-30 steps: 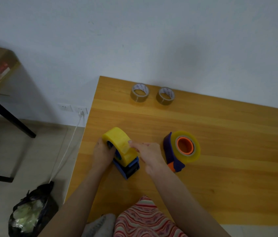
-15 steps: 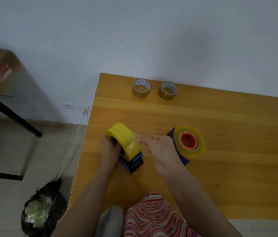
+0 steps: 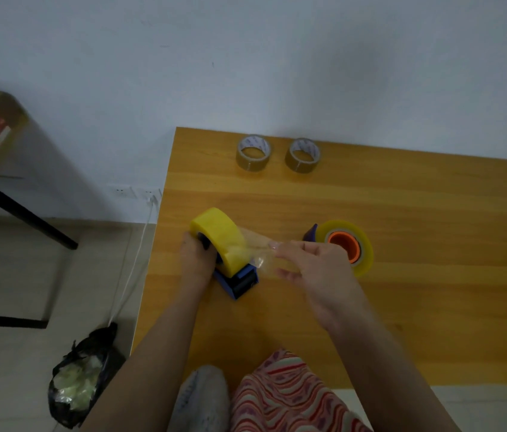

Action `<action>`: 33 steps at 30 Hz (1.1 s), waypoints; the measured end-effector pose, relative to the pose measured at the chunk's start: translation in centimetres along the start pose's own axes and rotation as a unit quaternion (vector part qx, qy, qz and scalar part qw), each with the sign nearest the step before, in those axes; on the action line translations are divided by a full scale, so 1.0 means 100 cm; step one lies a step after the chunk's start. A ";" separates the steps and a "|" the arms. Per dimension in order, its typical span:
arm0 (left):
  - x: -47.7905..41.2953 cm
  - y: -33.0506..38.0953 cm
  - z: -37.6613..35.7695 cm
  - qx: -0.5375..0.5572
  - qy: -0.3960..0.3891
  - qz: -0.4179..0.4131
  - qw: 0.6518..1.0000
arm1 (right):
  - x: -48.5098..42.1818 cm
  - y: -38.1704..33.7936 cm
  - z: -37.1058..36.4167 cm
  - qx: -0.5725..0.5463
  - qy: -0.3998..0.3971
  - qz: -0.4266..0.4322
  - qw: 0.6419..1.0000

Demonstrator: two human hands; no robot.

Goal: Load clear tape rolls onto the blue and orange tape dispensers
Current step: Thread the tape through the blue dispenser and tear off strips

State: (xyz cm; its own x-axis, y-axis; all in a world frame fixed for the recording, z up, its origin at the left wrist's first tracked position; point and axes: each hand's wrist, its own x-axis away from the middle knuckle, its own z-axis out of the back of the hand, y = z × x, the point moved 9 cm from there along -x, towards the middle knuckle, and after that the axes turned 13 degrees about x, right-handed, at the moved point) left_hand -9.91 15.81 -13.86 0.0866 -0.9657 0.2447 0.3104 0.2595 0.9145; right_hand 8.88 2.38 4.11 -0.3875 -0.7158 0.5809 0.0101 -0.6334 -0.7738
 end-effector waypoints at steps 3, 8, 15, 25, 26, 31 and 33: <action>0.001 0.010 0.002 0.008 0.005 -0.014 1.000 | -0.007 0.024 0.001 -0.076 -0.045 -0.063 0.994; 0.000 0.006 0.002 0.039 0.014 -0.013 0.999 | -0.019 0.072 -0.009 -0.142 -0.061 -0.147 0.977; 0.004 0.010 -0.002 0.075 0.005 -0.023 0.997 | -0.028 0.077 -0.015 -0.200 -0.065 -0.146 0.967; 0.002 0.004 -0.002 0.088 0.011 0.021 0.996 | -0.023 0.080 -0.001 -0.153 -0.004 -0.115 0.982; 0.002 0.003 -0.002 0.083 0.019 0.035 0.996 | -0.022 0.069 0.003 -0.144 0.001 -0.093 0.985; 0.014 0.011 -0.005 0.086 0.042 0.066 0.993 | -0.007 -0.001 0.012 -0.074 0.016 0.043 0.996; 0.017 0.016 -0.003 0.104 0.045 0.068 0.991 | 0.001 -0.017 0.013 -0.043 0.024 0.079 0.996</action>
State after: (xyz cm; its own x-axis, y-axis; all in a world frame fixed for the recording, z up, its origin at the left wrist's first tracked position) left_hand -8.97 14.53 -12.08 0.2004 -0.9152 0.3497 0.0895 0.3725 0.9237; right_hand 10.06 3.01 5.80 -0.4307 -0.7882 0.4395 -0.0035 -0.4855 -0.8742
